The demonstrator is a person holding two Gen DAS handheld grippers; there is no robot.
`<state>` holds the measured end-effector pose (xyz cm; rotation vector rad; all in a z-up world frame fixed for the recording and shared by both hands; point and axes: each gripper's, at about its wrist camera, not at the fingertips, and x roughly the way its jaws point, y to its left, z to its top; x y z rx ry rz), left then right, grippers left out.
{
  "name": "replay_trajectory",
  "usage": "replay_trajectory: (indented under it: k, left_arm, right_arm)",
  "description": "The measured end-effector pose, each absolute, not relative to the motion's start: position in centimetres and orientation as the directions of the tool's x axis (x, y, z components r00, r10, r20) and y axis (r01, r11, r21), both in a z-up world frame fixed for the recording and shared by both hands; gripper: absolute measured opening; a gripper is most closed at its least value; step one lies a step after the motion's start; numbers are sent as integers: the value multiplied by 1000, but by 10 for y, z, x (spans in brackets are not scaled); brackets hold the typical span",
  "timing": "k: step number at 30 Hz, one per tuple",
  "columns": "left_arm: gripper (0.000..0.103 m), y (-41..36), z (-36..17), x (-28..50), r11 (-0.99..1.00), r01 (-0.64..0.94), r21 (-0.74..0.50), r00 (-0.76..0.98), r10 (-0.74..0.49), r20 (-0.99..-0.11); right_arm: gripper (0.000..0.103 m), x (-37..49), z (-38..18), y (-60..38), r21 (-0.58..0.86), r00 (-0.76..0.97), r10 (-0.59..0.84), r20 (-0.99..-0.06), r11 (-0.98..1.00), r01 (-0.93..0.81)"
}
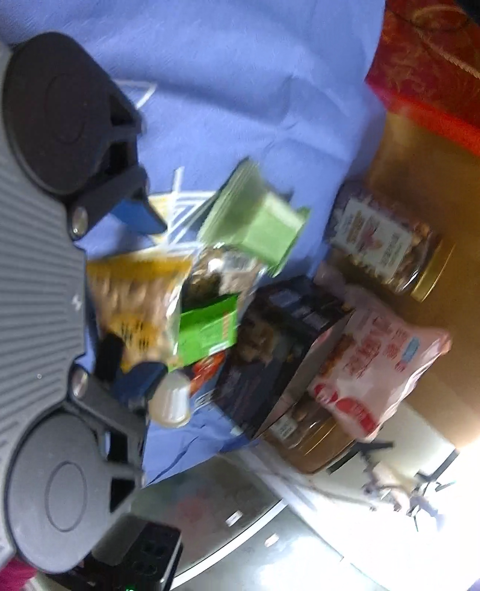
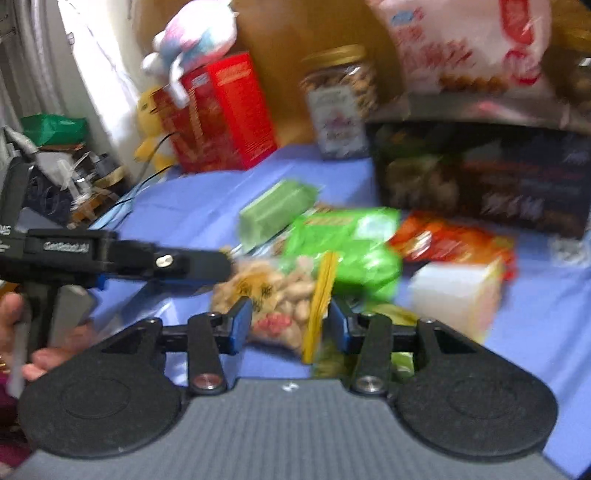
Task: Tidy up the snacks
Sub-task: 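Grasp the yellow peanut bag with the left gripper, then lower the peanut bag into the tin box and open the left gripper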
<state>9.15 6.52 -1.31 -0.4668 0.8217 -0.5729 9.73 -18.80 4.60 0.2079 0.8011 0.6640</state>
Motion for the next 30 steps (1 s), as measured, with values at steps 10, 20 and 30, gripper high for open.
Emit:
replay_trajectory:
  k: [10,20,30]
  left_arm:
    - [42,66,14,76,709,294,-641,518,-682,-517]
    - [43,-24,68,191,683,437,-584,544,-719,-433]
    - [50,-62,57,264,764,379,-522,592,-634,-498]
  right_arm:
    - [29,64,62,-190,440,523,656,-545,754,-487]
    - [29,130,103,-255,351,745,510,-430,855,-382]
    - [41,217,85,-285,319,775,426,-467,899,-301]
